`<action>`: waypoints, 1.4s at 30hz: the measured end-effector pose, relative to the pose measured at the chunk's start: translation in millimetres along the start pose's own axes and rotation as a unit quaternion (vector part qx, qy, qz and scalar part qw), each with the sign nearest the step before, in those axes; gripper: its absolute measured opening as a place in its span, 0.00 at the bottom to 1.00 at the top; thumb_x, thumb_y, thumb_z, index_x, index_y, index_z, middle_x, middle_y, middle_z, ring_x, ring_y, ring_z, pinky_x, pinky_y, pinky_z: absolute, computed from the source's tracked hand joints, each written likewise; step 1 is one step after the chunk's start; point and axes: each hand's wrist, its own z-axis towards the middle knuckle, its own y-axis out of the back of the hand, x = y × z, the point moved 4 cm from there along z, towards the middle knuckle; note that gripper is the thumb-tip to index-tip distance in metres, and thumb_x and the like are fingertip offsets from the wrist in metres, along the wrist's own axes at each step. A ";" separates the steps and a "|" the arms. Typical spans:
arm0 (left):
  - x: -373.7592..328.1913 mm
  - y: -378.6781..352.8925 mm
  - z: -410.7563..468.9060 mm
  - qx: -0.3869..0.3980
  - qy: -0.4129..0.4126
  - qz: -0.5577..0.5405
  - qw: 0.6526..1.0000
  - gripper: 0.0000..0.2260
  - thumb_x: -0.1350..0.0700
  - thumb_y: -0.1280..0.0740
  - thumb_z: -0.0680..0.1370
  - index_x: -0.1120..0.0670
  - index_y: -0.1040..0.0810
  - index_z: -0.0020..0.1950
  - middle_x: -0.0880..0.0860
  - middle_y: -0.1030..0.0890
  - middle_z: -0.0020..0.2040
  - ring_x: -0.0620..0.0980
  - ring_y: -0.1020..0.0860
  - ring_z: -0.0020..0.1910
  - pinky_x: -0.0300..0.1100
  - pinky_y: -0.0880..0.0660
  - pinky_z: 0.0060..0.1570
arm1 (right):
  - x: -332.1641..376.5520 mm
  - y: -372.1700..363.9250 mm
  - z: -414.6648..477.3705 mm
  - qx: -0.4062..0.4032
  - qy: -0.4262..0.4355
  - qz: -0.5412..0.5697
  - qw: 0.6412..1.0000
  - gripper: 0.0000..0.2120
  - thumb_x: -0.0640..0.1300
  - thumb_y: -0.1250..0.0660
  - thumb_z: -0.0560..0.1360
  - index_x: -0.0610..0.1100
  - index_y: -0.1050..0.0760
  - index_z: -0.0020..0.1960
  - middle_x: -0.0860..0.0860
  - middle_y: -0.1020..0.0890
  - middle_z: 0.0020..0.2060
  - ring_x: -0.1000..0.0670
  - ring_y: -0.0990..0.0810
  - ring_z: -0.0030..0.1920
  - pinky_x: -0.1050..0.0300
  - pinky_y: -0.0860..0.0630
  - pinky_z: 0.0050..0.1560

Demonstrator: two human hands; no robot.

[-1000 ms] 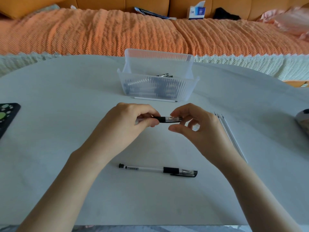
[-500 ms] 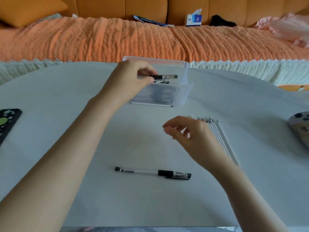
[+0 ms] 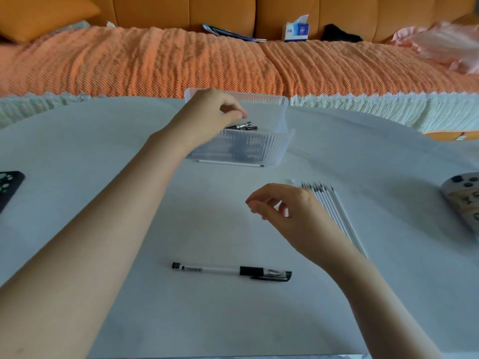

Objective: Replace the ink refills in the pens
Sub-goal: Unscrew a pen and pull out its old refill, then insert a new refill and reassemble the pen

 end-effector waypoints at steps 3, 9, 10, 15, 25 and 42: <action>-14.1 3.8 -32.6 -0.034 -0.030 -0.030 0.999 0.07 0.55 0.35 0.78 0.50 0.18 0.50 0.44 0.19 0.48 0.40 0.24 0.48 0.32 0.31 0.50 | -3.1 0.9 0.9 0.008 -0.011 -0.008 1.000 0.04 0.46 0.34 0.75 0.49 0.20 0.46 0.63 0.23 0.32 0.63 0.25 0.36 0.72 0.32 0.38; -22.9 -25.6 -126.8 0.174 0.012 -0.059 0.983 0.10 0.41 0.29 0.67 0.45 0.19 0.42 0.41 0.20 0.42 0.37 0.24 0.43 0.34 0.28 0.46 | -7.3 1.1 1.1 0.008 -0.023 -0.012 1.000 0.04 0.45 0.34 0.75 0.50 0.20 0.45 0.61 0.22 0.33 0.58 0.23 0.37 0.67 0.31 0.38; -20.2 -29.3 -138.3 0.201 0.023 -0.045 0.978 0.13 0.38 0.28 0.64 0.44 0.20 0.41 0.39 0.21 0.42 0.37 0.25 0.44 0.34 0.29 0.46 | -7.2 1.3 1.1 0.010 -0.025 -0.011 1.000 0.05 0.45 0.34 0.75 0.50 0.20 0.46 0.60 0.21 0.34 0.58 0.23 0.37 0.68 0.31 0.38; -12.3 -41.0 -161.2 0.248 0.017 0.000 0.969 0.20 0.37 0.24 0.58 0.40 0.24 0.45 0.33 0.27 0.48 0.35 0.28 0.49 0.27 0.33 0.44 | -9.7 4.7 0.5 0.016 -0.032 -0.020 0.999 0.06 0.43 0.35 0.76 0.49 0.20 0.48 0.58 0.18 0.37 0.59 0.22 0.38 0.69 0.30 0.39; 6.5 -39.7 -152.0 0.114 0.014 -0.062 0.991 0.04 0.52 0.27 0.71 0.45 0.21 0.43 0.43 0.24 0.41 0.42 0.24 0.40 0.33 0.30 0.40 | -5.6 5.1 -3.5 0.062 -0.052 0.036 0.996 0.08 0.52 0.36 0.75 0.51 0.20 0.46 0.59 0.19 0.35 0.60 0.23 0.37 0.71 0.30 0.39; -8.3 -45.9 -137.2 0.072 0.061 -0.142 0.985 0.06 0.48 0.34 0.75 0.45 0.19 0.42 0.43 0.20 0.32 0.44 0.29 0.27 0.37 0.33 0.31 | 7.0 8.0 -3.9 0.038 -0.054 0.095 0.993 0.06 0.37 0.28 0.69 0.47 0.21 0.42 0.52 0.17 0.34 0.55 0.20 0.35 0.63 0.25 0.39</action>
